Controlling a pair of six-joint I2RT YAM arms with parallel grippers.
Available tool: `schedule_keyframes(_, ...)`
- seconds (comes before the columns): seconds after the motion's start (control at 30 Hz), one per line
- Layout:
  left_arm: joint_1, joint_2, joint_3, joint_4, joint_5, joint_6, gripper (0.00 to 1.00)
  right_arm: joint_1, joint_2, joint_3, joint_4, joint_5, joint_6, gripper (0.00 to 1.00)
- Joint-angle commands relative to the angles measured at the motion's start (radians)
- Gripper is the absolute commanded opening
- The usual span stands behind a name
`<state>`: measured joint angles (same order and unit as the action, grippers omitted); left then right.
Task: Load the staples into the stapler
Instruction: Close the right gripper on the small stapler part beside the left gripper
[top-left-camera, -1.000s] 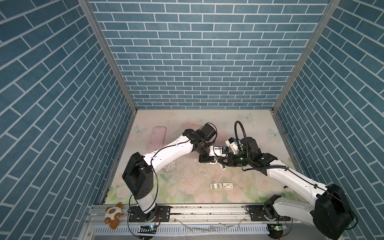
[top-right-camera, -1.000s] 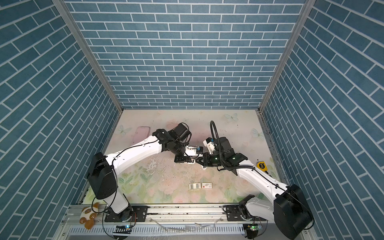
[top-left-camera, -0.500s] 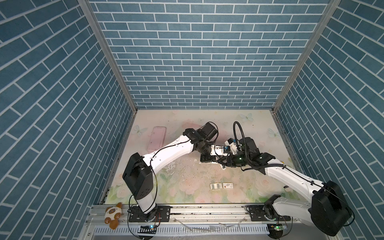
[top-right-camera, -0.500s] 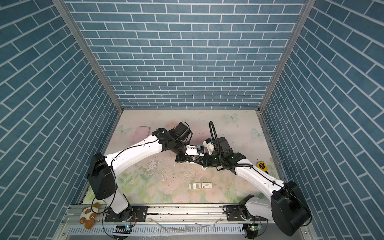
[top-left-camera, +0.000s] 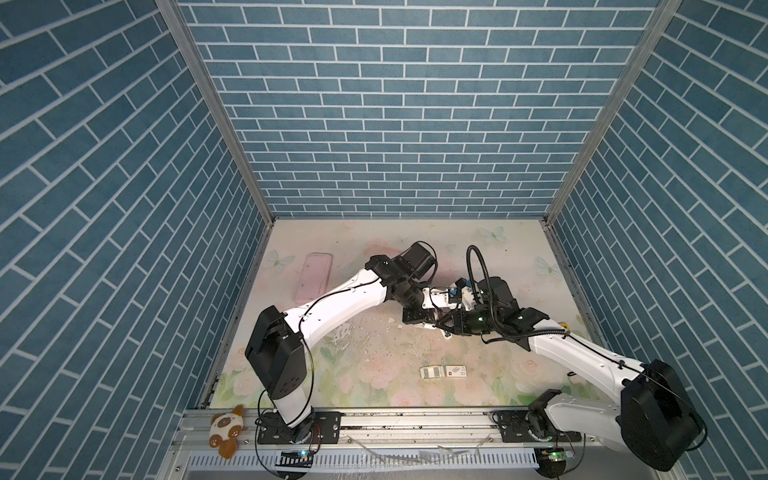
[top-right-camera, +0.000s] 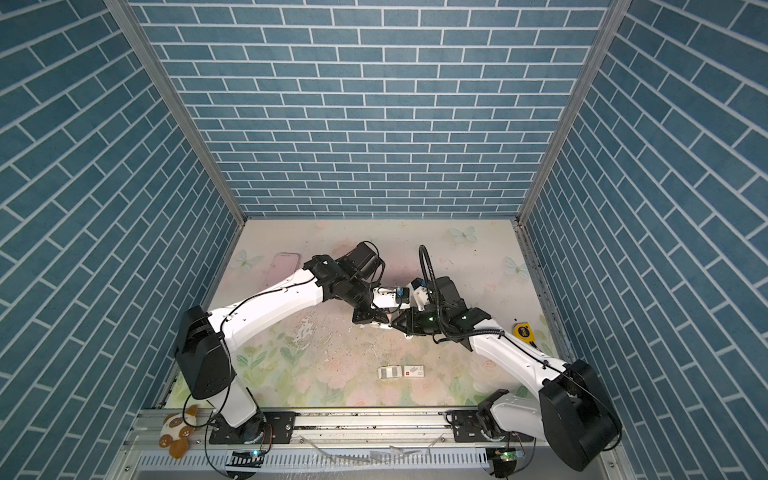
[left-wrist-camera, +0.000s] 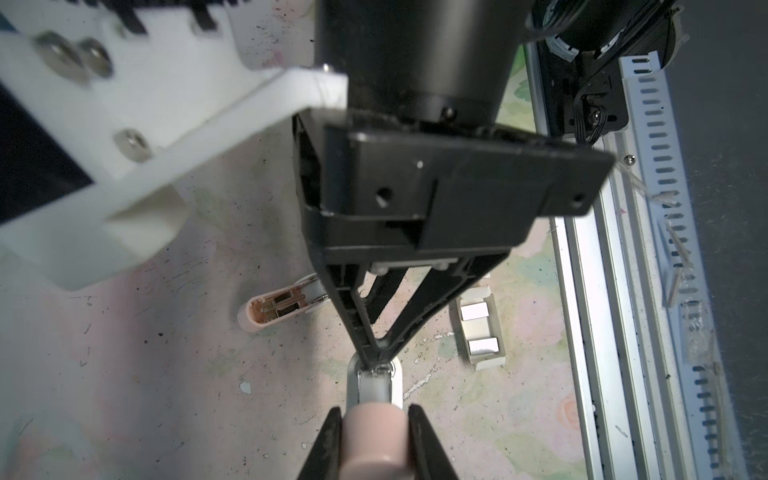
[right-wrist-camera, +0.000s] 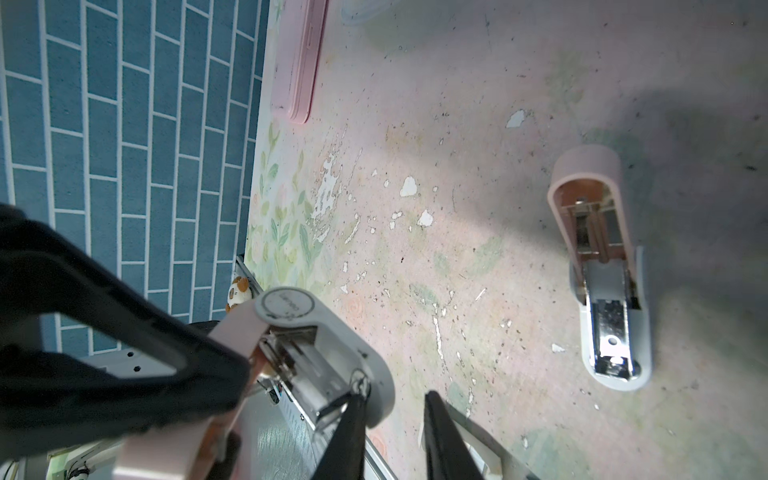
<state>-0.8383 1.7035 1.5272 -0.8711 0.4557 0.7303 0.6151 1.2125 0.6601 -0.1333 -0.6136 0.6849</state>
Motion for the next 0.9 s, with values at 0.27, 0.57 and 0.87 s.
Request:
schedule_keyframes(0.27,-0.007,-0.012,0.039,0.016,0.09,-0.069,0.02,0.006,-0.022,-0.064,0.175,-0.011,0.081,0.26)
schedule_keyframes(0.57,-0.007,-0.004,0.04,0.053,0.097,-0.109,0.02,0.021,-0.013,-0.079,0.233,-0.02,0.099,0.26)
schedule_keyframes(0.87,-0.007,0.007,0.048,0.092,0.09,-0.148,0.02,0.036,-0.011,-0.093,0.253,-0.003,0.108,0.26)
